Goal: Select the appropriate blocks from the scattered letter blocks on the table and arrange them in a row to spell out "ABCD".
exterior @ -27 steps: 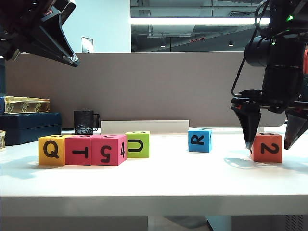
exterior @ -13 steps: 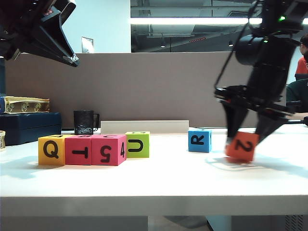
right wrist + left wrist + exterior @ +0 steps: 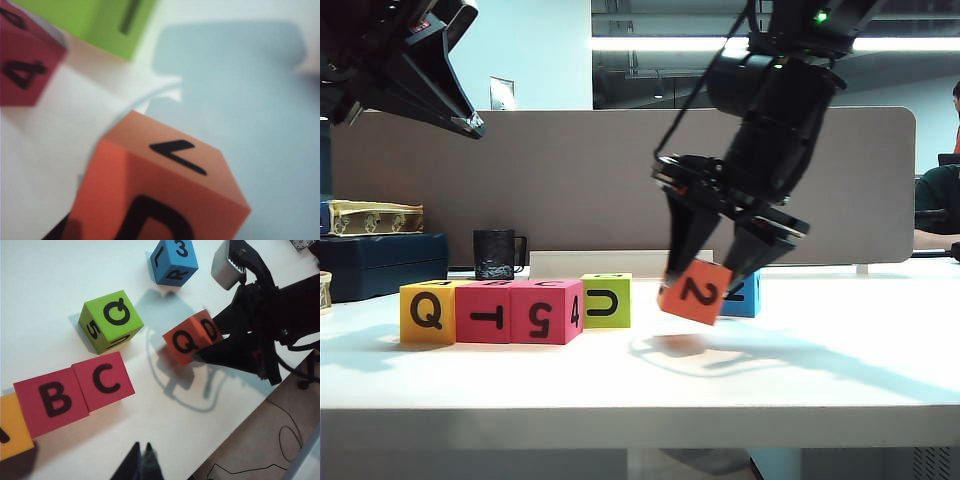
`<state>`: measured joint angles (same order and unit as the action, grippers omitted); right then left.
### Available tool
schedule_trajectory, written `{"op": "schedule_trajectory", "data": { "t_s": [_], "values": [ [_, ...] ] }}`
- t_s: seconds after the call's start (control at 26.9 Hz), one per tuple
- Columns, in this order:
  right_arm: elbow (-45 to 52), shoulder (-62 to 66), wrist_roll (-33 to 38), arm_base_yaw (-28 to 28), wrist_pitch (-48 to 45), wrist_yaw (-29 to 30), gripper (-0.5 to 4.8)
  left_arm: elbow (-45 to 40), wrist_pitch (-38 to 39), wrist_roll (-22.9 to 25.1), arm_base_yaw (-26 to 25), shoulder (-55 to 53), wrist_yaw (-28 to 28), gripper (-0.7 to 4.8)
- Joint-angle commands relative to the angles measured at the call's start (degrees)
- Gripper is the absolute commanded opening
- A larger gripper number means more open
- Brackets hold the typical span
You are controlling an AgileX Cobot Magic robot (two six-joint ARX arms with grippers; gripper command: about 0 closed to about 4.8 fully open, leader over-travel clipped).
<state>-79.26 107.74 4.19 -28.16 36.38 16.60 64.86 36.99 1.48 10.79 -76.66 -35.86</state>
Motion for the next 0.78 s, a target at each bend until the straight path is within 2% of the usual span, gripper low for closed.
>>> {"op": "schedule_trajectory", "data": {
  "t_s": [0.04, 0.22, 0.48, 0.6, 0.74, 0.78],
  "values": [
    [-0.2, -0.2, 1.8, -2.1, -4.3, 0.1, 2.29, 0.2, -0.6, 0.0, 0.0, 0.4, -0.4, -0.06],
    [-0.2, 0.4, 3.7, -4.2, -6.6, 0.1, 2.33, 0.2, -0.5, 0.0, 0.0, 0.4, -0.4, -0.06],
    [-0.2, 0.5, 3.8, -4.3, -5.7, -0.1, 2.35, 0.2, 0.4, 0.0, 0.0, 0.5, -0.4, -0.06],
    [-0.2, 0.7, 3.8, -4.4, -4.9, -0.1, 2.92, 0.2, 0.7, 0.0, 0.0, 0.5, -0.4, -0.06],
    [-0.1, 2.0, 3.8, -4.4, -4.0, 0.1, 2.98, 0.2, 1.1, 0.0, 0.0, 0.6, -0.4, -0.06],
    [-0.2, 2.5, 3.8, -4.4, -3.9, 0.1, 3.22, 0.2, 1.4, 0.0, 0.0, 0.6, -0.4, -0.06]
  ]
}}
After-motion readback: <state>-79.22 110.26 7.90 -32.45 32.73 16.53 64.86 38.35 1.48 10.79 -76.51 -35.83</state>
